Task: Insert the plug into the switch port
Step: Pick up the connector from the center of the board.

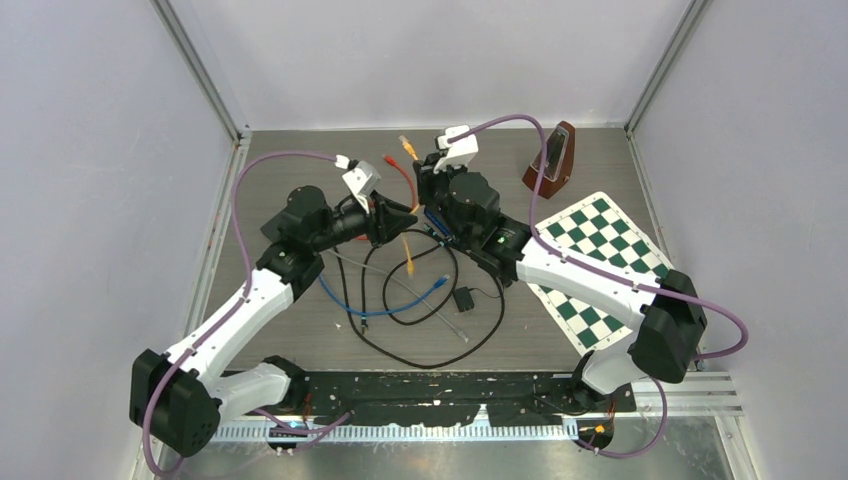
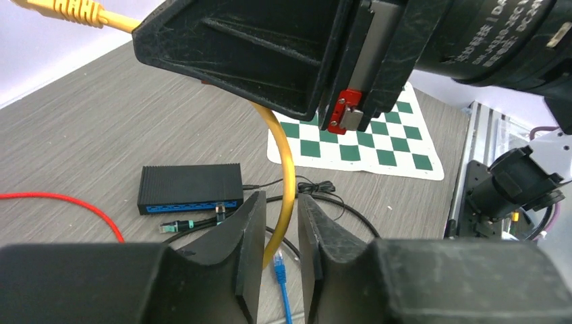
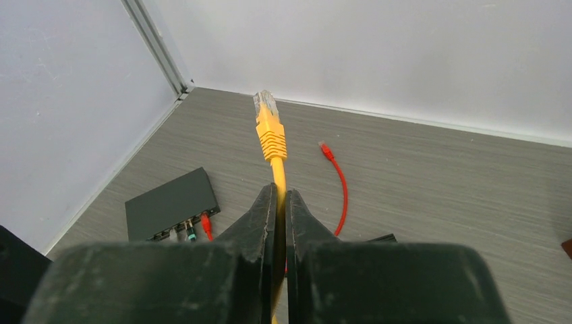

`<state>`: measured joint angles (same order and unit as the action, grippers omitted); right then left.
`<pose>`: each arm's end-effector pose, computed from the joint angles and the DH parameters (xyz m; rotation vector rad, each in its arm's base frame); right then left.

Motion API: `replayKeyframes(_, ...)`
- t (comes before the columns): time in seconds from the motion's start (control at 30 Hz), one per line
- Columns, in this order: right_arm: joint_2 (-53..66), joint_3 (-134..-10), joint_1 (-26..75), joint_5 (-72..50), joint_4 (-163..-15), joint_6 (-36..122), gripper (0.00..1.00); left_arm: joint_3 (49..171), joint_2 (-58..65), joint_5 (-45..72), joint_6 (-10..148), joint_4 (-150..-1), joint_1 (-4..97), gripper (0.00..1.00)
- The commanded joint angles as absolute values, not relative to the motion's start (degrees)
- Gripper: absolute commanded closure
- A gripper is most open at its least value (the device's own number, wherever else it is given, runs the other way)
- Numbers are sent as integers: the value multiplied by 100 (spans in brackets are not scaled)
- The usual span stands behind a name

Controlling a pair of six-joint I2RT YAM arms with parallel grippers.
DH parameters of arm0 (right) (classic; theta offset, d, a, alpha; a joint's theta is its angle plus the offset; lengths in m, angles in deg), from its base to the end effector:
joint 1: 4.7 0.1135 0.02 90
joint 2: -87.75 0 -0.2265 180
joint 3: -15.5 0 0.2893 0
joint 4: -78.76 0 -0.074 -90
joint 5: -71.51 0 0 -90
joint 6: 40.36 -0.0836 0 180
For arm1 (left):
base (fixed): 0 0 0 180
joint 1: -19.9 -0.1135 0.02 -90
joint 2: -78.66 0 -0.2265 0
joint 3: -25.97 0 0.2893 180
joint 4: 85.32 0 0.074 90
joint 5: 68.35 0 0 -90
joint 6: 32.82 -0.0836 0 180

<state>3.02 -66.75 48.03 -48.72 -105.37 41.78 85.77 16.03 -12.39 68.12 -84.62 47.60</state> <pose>0.2966 0.3202 0.3307 -0.1876 1.5505 0.4303 0.2862 -0.2031 0.2915 0.7106 1.5638 -0.9903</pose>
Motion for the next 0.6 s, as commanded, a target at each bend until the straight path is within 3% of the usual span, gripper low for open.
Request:
replayKeyframes(0.0,663,-6905,4750,-4817,-10519,3784,93,8833,1451,-1474,6613,-8775,4785,87)
replayKeyframes(0.07,705,-6895,4686,-4677,-10478,3706,92,8837,1423,-1662,6604,-8852,4785,100)
replayKeyframes(0.13,791,-6850,4558,-4326,-10449,3610,90,8810,1435,-1817,6466,-8799,4785,100)
replayKeyframes(0.27,1028,-6724,3883,-2560,-10393,3384,72,8706,1538,-2416,6189,-8811,4653,100)
replayKeyframes(0.4,1353,-6539,3139,-1420,-10312,3278,78,8794,1529,-2679,5924,-8519,4513,100)
replayKeyframes(0.47,1398,-6552,2736,-507,-10306,3191,65,8844,1516,-2983,5820,-8427,4419,100)
replayKeyframes(0.57,1355,-6336,1990,1942,-11087,3193,45,8924,1504,-3626,5737,-8379,4219,100)
